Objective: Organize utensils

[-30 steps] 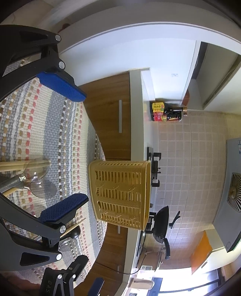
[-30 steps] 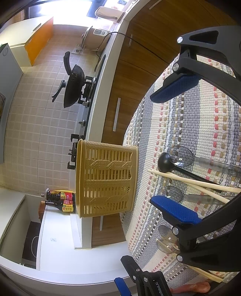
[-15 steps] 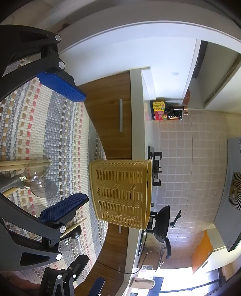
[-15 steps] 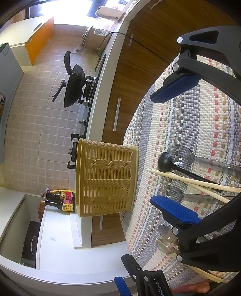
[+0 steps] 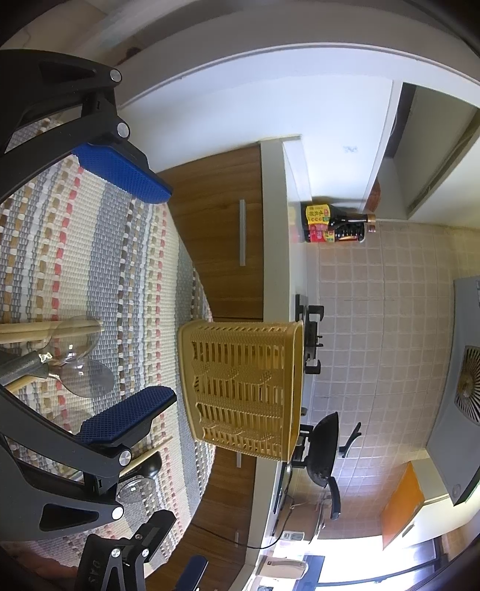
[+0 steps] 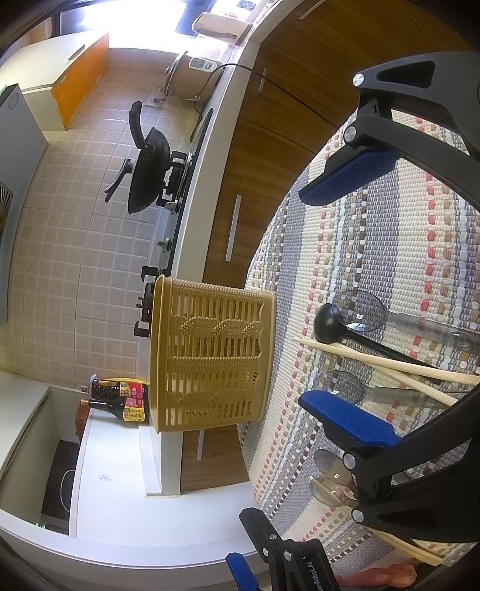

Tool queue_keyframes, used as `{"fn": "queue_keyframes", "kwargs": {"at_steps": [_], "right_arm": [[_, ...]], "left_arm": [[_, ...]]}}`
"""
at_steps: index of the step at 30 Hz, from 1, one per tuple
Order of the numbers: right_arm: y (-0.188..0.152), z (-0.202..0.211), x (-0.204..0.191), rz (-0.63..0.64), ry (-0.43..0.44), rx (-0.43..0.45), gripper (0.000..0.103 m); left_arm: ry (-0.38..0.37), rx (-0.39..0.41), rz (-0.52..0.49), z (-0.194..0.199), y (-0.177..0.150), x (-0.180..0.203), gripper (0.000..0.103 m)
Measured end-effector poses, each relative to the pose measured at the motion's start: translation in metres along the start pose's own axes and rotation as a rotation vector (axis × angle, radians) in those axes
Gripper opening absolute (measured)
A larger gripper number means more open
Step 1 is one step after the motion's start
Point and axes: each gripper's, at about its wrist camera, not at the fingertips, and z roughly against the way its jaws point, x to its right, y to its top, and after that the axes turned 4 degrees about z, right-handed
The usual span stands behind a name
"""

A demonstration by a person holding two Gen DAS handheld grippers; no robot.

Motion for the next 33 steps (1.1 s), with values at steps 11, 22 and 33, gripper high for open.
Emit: {"fn": "queue_keyframes", "kwargs": {"at_steps": [11, 22, 33], "right_arm": [[0.001, -0.001, 0.002, -0.001, 0.000, 0.000, 0.096], [0.000, -0.001, 0.002, -0.004, -0.017, -0.005, 0.096], [0.001, -0.016, 0.024, -0.101, -0.043, -0.081, 0.096]], "left_arm": [[0.003, -0.007, 0.010, -0.001, 0.002, -0.003, 0.096], [0.005, -0.009, 0.015, -0.001, 0.003, -0.005, 0.096], [-0.215, -0.287, 0.198, -0.025, 0.026, -0.065, 0.079]]}}
